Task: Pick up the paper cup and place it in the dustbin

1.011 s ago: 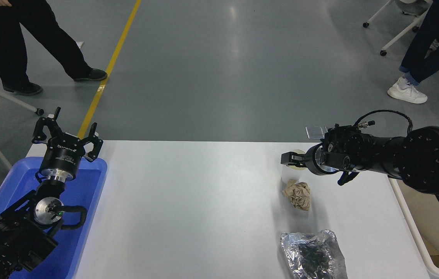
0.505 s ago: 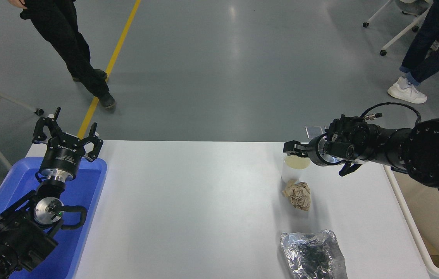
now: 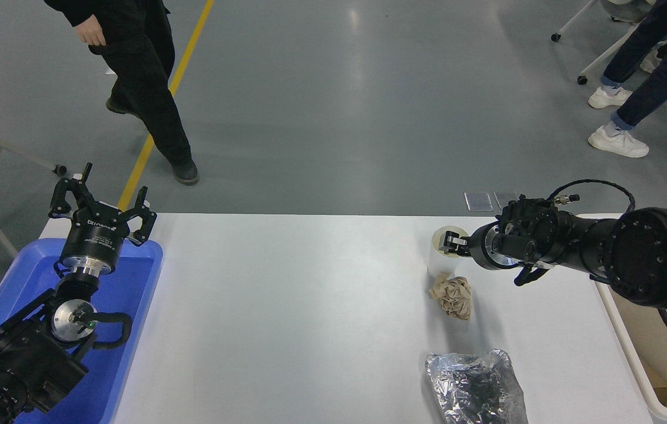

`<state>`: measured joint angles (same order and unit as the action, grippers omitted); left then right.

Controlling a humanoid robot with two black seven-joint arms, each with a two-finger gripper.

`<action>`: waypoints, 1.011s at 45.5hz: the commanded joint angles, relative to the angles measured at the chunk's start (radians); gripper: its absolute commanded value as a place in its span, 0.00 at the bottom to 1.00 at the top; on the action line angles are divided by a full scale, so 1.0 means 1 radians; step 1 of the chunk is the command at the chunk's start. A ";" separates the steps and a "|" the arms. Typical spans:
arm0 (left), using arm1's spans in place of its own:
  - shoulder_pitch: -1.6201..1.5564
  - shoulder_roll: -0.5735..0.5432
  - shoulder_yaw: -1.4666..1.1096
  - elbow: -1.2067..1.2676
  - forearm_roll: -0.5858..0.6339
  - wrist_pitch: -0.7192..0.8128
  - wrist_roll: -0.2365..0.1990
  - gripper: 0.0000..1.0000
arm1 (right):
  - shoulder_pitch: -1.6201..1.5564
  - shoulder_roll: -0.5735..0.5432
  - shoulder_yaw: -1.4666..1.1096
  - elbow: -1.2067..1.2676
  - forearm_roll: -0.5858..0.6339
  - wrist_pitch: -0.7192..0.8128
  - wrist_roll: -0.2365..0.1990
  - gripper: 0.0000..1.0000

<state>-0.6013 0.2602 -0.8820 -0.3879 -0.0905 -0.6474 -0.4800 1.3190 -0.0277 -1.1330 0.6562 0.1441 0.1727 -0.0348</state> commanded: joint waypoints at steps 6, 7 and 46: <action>0.000 0.001 0.000 0.000 0.000 0.000 0.000 0.98 | 0.009 -0.020 0.009 0.014 0.023 0.019 0.001 0.00; 0.000 -0.001 0.000 0.000 0.000 0.000 0.001 0.98 | 0.009 -0.020 0.009 0.016 0.023 0.021 0.001 0.00; 0.000 0.001 0.003 0.000 0.000 -0.001 0.003 0.98 | 0.815 -0.250 -0.117 0.579 -0.040 0.588 0.013 0.00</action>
<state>-0.6014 0.2608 -0.8794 -0.3880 -0.0905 -0.6483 -0.4775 1.7916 -0.2228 -1.2006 1.0762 0.1255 0.4078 -0.0262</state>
